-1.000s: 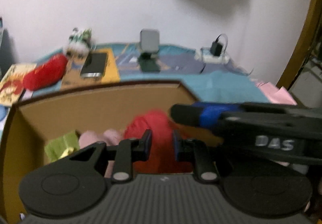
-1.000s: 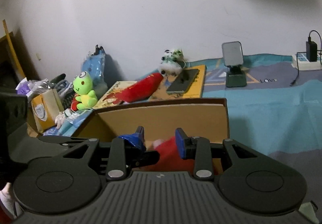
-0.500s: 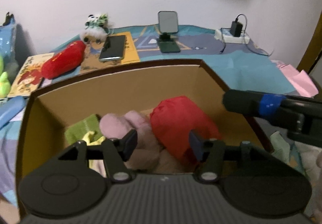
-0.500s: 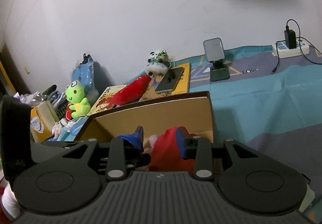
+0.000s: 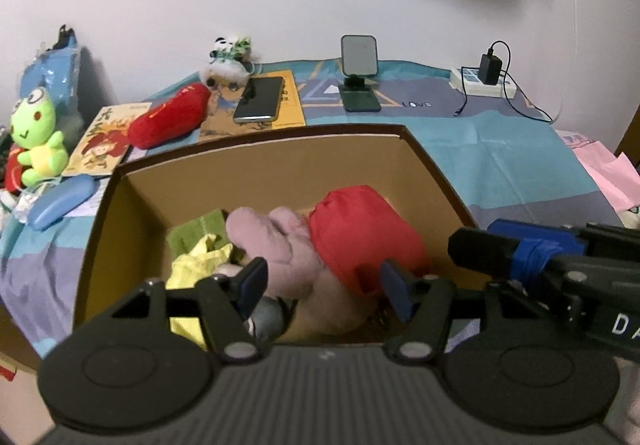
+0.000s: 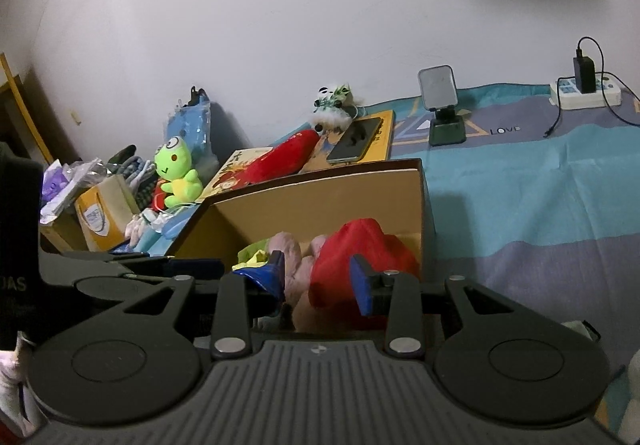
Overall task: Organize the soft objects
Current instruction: 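Carry the red cloth into the box and open the right gripper, then reach the right gripper to the printed red-and-white scarf and grasp it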
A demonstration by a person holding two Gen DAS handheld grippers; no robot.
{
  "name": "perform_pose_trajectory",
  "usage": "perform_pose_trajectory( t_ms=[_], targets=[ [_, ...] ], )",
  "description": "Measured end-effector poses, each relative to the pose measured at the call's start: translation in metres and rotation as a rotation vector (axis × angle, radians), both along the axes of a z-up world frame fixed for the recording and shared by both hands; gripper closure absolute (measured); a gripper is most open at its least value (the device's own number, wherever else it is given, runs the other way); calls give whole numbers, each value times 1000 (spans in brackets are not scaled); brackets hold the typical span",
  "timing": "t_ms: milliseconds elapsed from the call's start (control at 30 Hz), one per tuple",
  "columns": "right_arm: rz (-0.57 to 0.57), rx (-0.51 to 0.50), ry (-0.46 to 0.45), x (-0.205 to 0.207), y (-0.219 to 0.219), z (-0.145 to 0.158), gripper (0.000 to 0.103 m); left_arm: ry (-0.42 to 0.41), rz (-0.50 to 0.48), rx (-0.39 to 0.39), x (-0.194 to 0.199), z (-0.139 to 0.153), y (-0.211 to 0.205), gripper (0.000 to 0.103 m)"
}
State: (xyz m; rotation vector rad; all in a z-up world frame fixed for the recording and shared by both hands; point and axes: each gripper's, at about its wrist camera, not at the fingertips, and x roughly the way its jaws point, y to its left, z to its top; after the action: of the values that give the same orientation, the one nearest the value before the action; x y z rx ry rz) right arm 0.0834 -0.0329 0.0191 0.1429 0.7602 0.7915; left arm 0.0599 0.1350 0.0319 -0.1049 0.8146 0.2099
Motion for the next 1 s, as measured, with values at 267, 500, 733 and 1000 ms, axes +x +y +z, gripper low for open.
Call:
perform_pose_trajectory(
  t_ms=[267,500,733,1000],
  targets=[
    [3,34,29,-9,-26,-7,83,18,41,17,-16,-2,-26,38],
    [7,38,49,-25,-51,-20,83,21,49,16,-32,-11,-51,37],
    [-40,26,124,-37,-87,-45,83,61,-35,-33,-48,-35,-83,36],
    [-152,46,214,-42,-137,-68,83,128,-217,-89,-57,-67,-132,35]
  ],
)
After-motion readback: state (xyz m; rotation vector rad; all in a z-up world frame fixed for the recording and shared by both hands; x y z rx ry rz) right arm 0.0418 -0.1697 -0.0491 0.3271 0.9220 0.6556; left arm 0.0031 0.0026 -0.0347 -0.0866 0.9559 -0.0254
